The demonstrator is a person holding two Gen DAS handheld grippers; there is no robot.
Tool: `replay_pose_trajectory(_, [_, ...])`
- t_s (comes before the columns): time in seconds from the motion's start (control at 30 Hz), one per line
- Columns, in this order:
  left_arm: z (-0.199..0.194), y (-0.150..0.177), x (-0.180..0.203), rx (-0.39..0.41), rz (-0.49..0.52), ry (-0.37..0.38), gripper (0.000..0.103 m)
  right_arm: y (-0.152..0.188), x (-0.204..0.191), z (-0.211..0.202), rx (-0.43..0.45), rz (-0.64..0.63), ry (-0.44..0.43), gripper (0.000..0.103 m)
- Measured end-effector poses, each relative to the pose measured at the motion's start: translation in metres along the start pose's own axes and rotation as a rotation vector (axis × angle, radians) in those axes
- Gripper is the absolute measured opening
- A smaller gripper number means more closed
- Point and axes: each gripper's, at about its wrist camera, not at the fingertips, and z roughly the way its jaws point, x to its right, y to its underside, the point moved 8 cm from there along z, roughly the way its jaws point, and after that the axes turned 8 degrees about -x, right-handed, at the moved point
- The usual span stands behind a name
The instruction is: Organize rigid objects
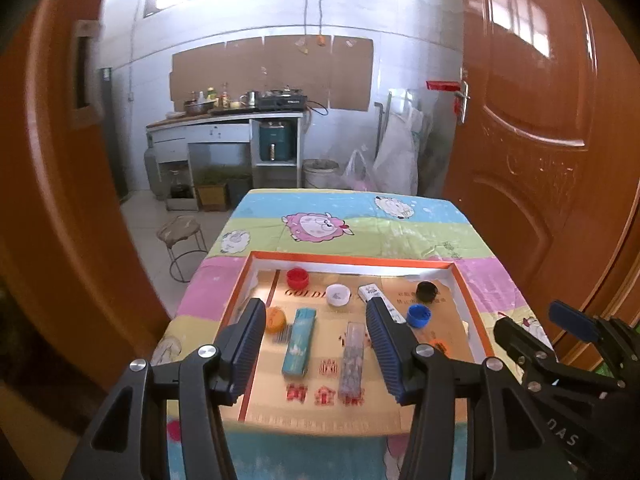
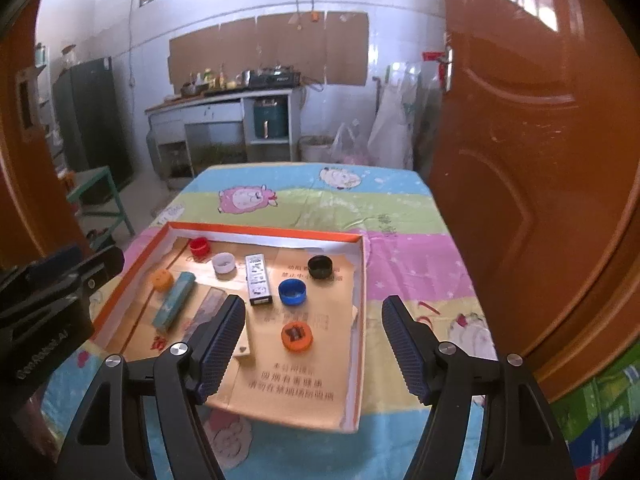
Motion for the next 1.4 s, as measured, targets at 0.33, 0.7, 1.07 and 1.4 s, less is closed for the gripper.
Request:
replay_pose_trajectory(0.33, [-0.069,0.037,-0.005,0.073,-0.015,0.003,0.052,0.034,-0.004,-0.082,0.106,0.037,0.072,0.073])
replay_pose_trajectory(0.7, [-0.149,0.083,-0.01,0.191,-0.022,-0.061,0.052,0.075,-0.025,-0.158,0.228,0.006,0.152,0.073])
replay_pose_trajectory(1.07, [-0.17,0.118,-0.003,0.179,0.015,-0.049,0.052,0.114,-0.028,-0.182,0.231,0.007,0.171,0.073])
replay_pose_trajectory(1.4, [-0.177,0.124,-0.005,0.181,0.02,-0.049,0.052,0.125,-0.03,-0.2,0.254,0.008,0.167,0.073])
